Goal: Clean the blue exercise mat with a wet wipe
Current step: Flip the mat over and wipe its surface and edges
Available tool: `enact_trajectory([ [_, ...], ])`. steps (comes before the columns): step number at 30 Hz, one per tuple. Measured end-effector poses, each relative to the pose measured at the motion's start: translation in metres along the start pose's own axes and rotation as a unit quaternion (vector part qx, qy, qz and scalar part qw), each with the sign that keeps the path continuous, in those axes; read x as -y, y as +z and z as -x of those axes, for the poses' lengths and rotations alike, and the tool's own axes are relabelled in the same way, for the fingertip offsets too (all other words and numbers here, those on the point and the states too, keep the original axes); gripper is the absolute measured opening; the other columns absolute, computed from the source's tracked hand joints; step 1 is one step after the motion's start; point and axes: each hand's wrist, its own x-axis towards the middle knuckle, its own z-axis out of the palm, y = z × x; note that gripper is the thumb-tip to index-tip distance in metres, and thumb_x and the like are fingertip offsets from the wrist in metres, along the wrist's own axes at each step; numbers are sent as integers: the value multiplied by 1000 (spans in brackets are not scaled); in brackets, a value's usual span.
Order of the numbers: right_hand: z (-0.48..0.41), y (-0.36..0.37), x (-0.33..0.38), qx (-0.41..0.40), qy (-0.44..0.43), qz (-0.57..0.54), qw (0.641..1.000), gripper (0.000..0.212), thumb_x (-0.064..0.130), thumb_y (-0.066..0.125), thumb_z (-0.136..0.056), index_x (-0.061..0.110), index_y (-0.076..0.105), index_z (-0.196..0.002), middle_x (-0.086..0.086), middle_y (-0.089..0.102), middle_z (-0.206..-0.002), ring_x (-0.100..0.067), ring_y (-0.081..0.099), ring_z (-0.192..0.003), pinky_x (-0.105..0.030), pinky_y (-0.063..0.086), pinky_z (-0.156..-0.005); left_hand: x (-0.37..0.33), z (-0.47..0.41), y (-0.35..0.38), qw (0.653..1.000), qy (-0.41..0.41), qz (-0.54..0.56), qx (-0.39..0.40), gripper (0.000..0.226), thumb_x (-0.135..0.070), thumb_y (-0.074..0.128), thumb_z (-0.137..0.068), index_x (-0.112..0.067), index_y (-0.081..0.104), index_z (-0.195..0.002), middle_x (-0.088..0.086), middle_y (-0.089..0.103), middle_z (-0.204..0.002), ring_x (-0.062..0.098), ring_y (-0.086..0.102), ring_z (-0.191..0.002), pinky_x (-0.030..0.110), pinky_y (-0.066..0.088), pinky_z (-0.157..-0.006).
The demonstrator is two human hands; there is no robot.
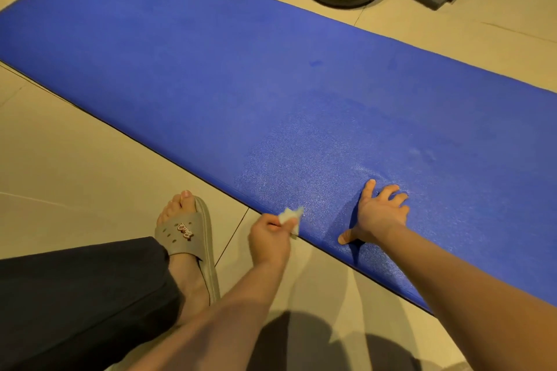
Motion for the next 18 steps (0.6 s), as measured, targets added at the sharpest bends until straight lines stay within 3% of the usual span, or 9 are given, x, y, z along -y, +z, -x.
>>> enact_trajectory([
  [3, 1, 0, 0, 1, 1, -4, 1000, 165, 81, 82, -48, 8, -18, -157, -36, -5, -160, -60, 4, -147, -60, 28, -116, 4, -9, -7, 999, -29, 22, -17, 27, -32, 89, -73, -21, 64, -68, 6, 71, -65, 23, 60, -54, 52, 58, -65],
  [6, 1, 0, -1, 0, -1, -7, 1000, 165, 80, 82, -48, 8, -19, -157, -37, -6, -159, -60, 4, -147, -60, 28, -116, 18, 24, 16, 996, -1, -61, 63, 35, -46, 81, -72, -18, 63, -64, 3, 68, -58, 22, 65, -51, 48, 59, -60],
  [9, 1, 2, -2, -6, -2, -5, 1000, 164, 81, 81, -49, 9, -19, -157, -36, -6, -160, -59, 3, -147, -60, 27, -117, 24, 41, 31, 993, -17, -89, 76, 44, -60, 73, -72, -17, 65, -67, 0, 70, -62, 23, 70, -58, 45, 61, -63],
  [11, 1, 3, -3, -7, -5, -8, 1000, 164, 82, 81, -48, 10, -19, -157, -35, -7, -160, -59, 3, -147, -60, 25, -117, 15, 26, 22, 997, -45, -52, 24, 43, -58, 74, -74, -16, 67, -68, -2, 72, -63, 25, 72, -60, 45, 62, -65],
  [15, -1, 4, -4, -7, -10, -18, 1000, 164, 81, 81, -49, 10, -19, -157, -35, -7, -161, -59, 1, -147, -61, 24, -118, -14, -11, -3, 993, -80, 34, -74, 37, -33, 81, -87, -20, 55, -64, 8, 73, -73, 28, 69, -59, 44, 63, -66],
  [18, -2, 5, -4, -8, -11, -16, 1000, 164, 81, 81, -49, 9, -20, -157, -37, -8, -160, -61, 2, -146, -61, 24, -117, -14, 8, 3, 994, -86, 59, -37, 34, -28, 78, -91, -16, 58, -67, 9, 67, -67, 20, 57, -45, 35, 56, -54],
])
